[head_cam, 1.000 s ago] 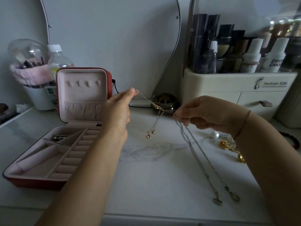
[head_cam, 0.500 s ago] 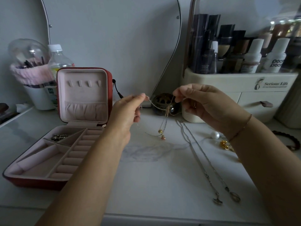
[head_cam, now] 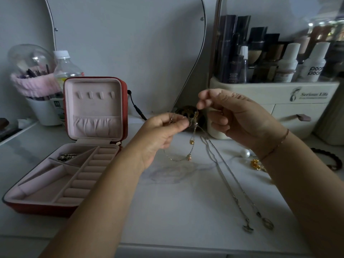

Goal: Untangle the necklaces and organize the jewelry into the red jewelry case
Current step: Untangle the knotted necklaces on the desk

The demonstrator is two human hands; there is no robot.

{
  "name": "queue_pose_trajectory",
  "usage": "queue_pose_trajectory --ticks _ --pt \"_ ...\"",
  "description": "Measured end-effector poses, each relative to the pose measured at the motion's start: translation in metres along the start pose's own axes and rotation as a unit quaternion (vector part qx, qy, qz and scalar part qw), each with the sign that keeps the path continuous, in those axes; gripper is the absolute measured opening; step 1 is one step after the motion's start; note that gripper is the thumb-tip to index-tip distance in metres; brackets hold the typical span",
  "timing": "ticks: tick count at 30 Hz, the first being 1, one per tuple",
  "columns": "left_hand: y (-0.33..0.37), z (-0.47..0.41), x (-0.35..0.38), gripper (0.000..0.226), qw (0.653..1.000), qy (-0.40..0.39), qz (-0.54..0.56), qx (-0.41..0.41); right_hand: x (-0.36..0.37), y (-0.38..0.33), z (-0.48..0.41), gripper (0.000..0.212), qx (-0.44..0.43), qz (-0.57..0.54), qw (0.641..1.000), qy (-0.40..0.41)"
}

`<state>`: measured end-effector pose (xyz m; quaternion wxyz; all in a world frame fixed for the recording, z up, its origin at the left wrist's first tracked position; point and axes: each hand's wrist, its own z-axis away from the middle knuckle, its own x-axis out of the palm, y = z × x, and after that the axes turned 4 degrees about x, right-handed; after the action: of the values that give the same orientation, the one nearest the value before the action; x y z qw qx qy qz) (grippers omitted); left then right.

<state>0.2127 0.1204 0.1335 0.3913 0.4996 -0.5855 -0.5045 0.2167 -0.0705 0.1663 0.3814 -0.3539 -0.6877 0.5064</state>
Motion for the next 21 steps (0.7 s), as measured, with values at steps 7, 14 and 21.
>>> queue_pose_trajectory --ticks 7,14,21 --pt "-0.002 0.002 0.007 0.016 0.994 0.017 -0.103 0.026 0.006 -0.002 0.004 0.028 0.013 -0.010 0.999 -0.046" --pt "-0.001 0.004 0.011 0.016 0.992 -0.020 -0.115 0.036 0.013 -0.006 0.005 0.054 -0.007 -0.105 0.989 -0.104" --pt "-0.004 0.004 0.014 0.026 0.987 -0.041 -0.151 0.040 0.012 -0.004 0.004 0.057 -0.020 -0.108 0.987 -0.118"
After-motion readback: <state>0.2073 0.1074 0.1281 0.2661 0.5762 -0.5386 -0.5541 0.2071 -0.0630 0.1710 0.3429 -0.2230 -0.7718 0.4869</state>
